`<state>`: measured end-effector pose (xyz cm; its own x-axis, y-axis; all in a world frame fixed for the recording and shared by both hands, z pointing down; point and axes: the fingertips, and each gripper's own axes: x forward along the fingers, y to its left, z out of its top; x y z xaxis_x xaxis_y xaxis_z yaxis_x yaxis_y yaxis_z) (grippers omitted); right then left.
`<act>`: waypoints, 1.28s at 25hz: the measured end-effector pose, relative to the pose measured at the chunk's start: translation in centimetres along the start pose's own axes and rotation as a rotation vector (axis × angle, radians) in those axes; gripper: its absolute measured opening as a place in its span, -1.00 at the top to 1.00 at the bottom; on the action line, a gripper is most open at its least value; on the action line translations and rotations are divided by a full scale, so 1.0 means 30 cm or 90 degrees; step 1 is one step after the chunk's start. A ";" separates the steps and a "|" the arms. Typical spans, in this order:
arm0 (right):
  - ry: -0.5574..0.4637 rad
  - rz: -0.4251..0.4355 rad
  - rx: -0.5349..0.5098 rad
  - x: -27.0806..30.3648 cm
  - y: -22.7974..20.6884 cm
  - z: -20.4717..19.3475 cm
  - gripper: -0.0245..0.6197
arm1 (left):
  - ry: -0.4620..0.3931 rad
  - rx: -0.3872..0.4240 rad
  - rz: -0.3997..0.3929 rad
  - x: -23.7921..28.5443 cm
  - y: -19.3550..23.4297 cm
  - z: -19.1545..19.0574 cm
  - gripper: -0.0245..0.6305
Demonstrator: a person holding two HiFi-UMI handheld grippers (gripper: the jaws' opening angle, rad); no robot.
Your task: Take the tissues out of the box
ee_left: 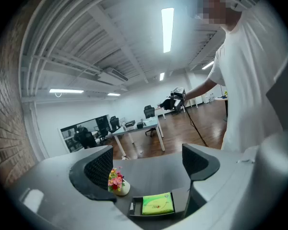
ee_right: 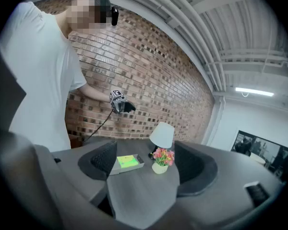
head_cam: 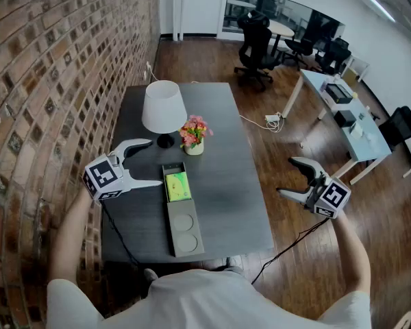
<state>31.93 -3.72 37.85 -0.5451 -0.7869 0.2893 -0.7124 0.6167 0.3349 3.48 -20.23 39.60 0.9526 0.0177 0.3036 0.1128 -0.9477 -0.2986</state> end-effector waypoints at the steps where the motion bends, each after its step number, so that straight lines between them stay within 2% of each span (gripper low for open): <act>1: 0.011 -0.001 0.006 0.001 -0.006 -0.031 -0.29 | 0.004 -0.001 0.003 0.002 0.005 -0.013 -0.46; 8: 0.094 -0.003 0.033 0.008 -0.019 -0.224 -0.29 | 0.025 -0.015 0.017 0.026 0.026 -0.097 -0.46; 17: 0.156 0.035 0.061 0.120 0.001 -0.402 -0.29 | 0.041 -0.040 0.048 -0.033 0.020 -0.173 -0.45; 23: 0.176 0.110 0.076 0.320 0.093 -0.492 -0.29 | 0.045 -0.060 0.075 -0.099 0.022 -0.215 -0.45; 32: 0.189 0.225 0.054 0.710 0.188 -0.523 -0.29 | 0.042 -0.101 0.098 -0.134 -0.027 -0.270 -0.42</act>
<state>23.22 -16.62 59.96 -0.6191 -0.4806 0.6211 -0.5462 0.8318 0.0993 -2.73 -22.12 45.97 0.9340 -0.1464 0.3259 -0.0827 -0.9760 -0.2014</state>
